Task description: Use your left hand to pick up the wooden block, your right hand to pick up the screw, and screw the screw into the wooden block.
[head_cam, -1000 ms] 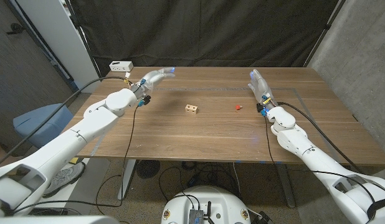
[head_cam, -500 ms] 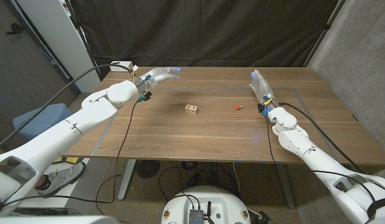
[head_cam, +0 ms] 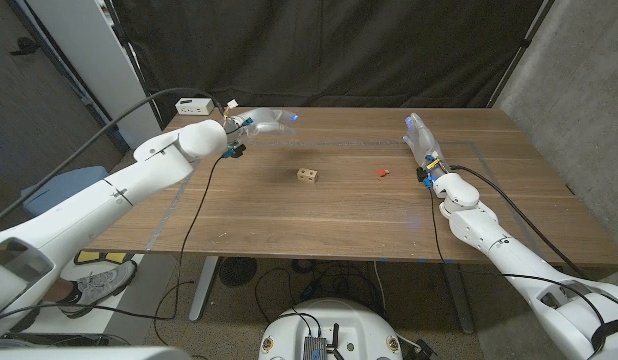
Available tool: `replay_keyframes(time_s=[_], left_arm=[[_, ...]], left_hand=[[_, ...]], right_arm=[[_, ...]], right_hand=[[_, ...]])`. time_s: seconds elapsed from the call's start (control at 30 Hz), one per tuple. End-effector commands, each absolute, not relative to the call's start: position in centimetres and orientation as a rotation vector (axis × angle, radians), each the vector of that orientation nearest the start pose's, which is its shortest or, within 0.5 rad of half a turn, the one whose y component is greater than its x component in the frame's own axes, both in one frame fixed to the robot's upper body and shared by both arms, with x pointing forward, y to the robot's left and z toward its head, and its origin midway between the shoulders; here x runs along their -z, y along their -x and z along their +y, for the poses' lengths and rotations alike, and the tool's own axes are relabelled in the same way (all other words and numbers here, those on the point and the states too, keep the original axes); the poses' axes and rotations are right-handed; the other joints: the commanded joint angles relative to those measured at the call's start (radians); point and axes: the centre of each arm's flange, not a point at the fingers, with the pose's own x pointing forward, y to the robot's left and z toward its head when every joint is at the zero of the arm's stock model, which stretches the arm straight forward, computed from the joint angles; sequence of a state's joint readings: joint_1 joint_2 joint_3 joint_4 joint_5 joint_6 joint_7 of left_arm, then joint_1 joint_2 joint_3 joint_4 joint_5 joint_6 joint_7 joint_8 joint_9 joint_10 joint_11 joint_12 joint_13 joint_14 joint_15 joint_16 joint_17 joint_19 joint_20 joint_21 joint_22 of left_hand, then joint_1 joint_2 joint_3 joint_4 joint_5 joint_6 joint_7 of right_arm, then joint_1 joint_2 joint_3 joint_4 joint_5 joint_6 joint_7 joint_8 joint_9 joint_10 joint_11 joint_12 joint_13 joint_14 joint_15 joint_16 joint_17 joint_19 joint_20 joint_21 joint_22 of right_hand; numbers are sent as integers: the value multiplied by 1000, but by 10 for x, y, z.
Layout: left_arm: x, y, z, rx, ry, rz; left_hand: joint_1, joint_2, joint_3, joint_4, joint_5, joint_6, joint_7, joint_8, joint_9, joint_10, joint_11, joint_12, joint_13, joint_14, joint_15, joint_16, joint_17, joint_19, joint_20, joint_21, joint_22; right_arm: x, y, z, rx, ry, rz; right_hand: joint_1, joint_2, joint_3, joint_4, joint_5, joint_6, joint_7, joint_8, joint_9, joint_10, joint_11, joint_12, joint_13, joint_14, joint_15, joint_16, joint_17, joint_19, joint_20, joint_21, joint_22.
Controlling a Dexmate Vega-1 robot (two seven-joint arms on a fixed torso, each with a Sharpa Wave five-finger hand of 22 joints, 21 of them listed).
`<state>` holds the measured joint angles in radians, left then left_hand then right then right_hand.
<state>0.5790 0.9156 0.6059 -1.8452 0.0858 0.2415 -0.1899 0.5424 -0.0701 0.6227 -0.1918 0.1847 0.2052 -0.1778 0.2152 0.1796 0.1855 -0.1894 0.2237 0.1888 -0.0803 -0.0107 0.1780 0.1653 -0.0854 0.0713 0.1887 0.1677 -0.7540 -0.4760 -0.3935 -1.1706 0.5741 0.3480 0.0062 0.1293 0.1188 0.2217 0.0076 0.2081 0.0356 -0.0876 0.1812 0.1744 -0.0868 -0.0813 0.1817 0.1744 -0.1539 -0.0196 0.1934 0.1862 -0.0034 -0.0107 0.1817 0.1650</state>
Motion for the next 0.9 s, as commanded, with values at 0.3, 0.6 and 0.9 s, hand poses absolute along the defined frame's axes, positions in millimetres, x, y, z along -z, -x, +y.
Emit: replay_keyframes(time_s=[0.3, 0.6, 0.9], left_arm=[[-115, -568, 202, 184, -1518, -578], [-113, -562, 183, 130, -1670, -559], [-109, -556, 163, 35, -1803, -519]], left_hand=[[88, -22, -2, 5, 3, 1, -21, 2, 4, 4, -16, -4, 4, -27, -5, 1, 5, -48, 14, -12, 4], [154, -36, 1, 8, -1, 6, -27, 1, 5, 22, -16, 0, 8, -41, 3, 3, 6, -105, 33, -15, 6], [197, -45, 0, 11, -6, 16, -23, 3, 6, 50, -21, 8, 11, -43, 15, 5, 7, -131, 53, -10, 7]], right_arm=[[18, -670, -299, -128, 14, -618], [23, -668, -299, -116, 0, -622], [29, -663, -301, -105, -16, -619]], right_hand=[[-2, -7, 8, -1, 5, 3, -4, 6, 6, -1, -3, 5, 5, -4, 4, 1, 2, -1, 7, 10, 5], [-2, -7, 9, -1, 5, 5, -7, 7, 6, 0, -7, 5, 5, -3, 3, 1, 2, -1, 9, 9, 5], [-2, -7, 10, -1, 6, 9, -13, 8, 6, -1, -8, 4, 5, -2, 3, 1, 2, 3, 31, 11, 5]])
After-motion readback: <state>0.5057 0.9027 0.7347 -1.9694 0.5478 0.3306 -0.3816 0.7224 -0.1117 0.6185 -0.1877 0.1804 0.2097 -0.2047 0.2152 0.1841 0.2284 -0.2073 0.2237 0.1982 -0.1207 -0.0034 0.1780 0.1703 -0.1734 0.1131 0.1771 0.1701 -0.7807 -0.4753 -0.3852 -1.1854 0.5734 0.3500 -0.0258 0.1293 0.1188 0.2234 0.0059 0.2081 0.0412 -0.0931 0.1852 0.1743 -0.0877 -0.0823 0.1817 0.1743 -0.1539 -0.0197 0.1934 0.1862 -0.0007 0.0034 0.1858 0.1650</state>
